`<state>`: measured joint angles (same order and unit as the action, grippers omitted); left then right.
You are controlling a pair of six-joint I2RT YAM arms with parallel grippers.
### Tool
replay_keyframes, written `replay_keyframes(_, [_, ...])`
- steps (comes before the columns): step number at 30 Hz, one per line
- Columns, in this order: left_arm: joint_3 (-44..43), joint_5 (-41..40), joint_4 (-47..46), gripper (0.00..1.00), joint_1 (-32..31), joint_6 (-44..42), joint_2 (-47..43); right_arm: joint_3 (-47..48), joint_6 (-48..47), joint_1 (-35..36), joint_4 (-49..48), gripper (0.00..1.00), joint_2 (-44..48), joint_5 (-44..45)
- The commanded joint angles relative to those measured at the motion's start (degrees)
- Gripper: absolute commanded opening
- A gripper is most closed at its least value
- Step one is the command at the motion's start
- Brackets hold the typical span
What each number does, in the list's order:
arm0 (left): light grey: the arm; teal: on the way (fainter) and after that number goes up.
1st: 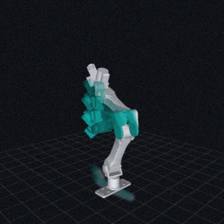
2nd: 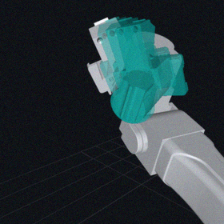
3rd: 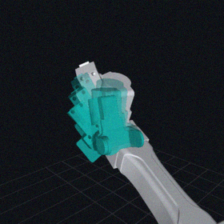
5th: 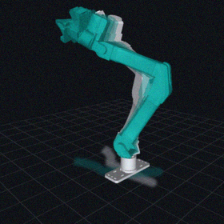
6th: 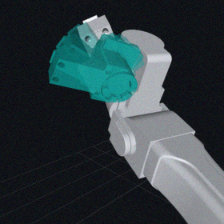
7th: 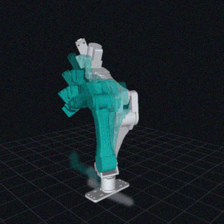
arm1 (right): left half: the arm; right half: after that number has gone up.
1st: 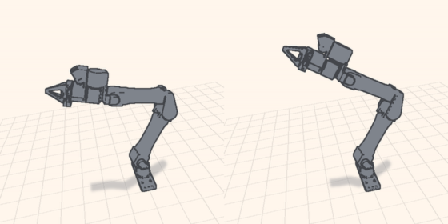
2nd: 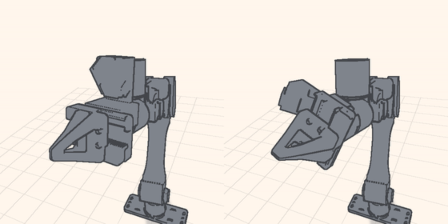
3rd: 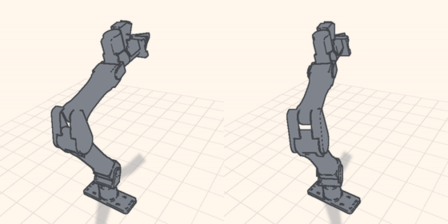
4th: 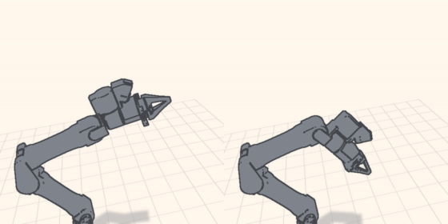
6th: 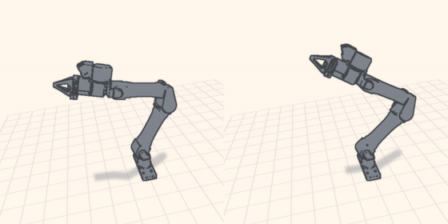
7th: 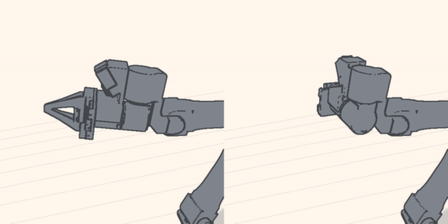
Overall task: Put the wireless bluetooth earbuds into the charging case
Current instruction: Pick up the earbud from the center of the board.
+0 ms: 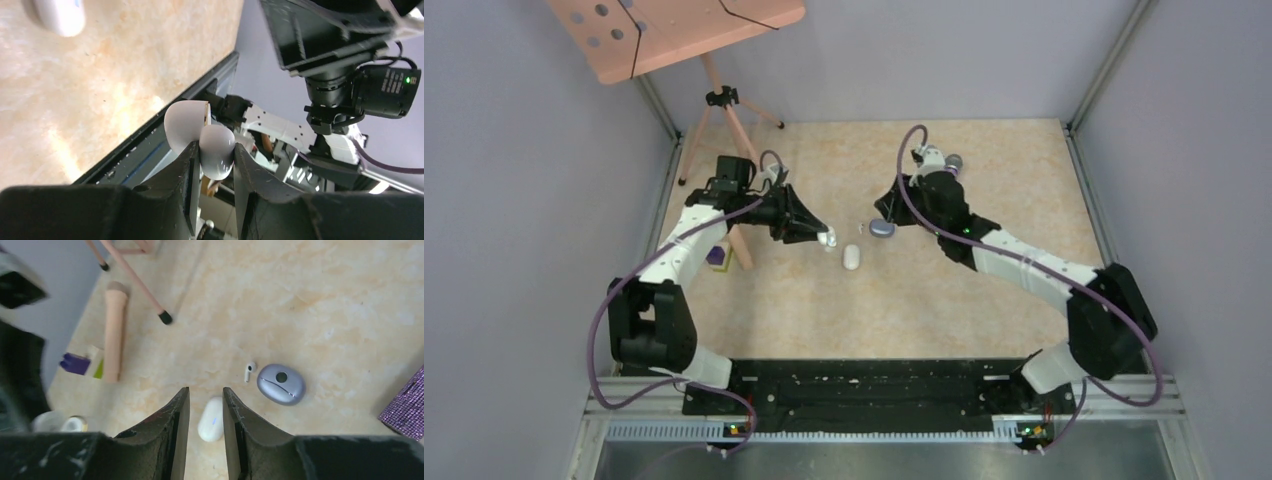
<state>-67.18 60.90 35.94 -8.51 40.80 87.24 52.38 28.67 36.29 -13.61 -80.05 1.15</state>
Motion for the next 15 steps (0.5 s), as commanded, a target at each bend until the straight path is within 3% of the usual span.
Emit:
replay_keyframes(1, [2.3,-5.9,-3.8,0.0,2.6,2.9,-6.0,10.9,0.0,-0.3,18.9,0.3,-11.7,-0.2])
replay_keyframes(7, [6.2,-4.5,-5.5,0.0,5.1,2.9,-6.9,22.4,-3.0,1.8,23.1,0.35,-24.9,-1.9])
replay_keyframes(15, [8.1,-3.2,-7.5,0.0,5.6,3.2,-6.3,31.0,-3.8,2.8,24.9,0.36,-34.5,-2.1])
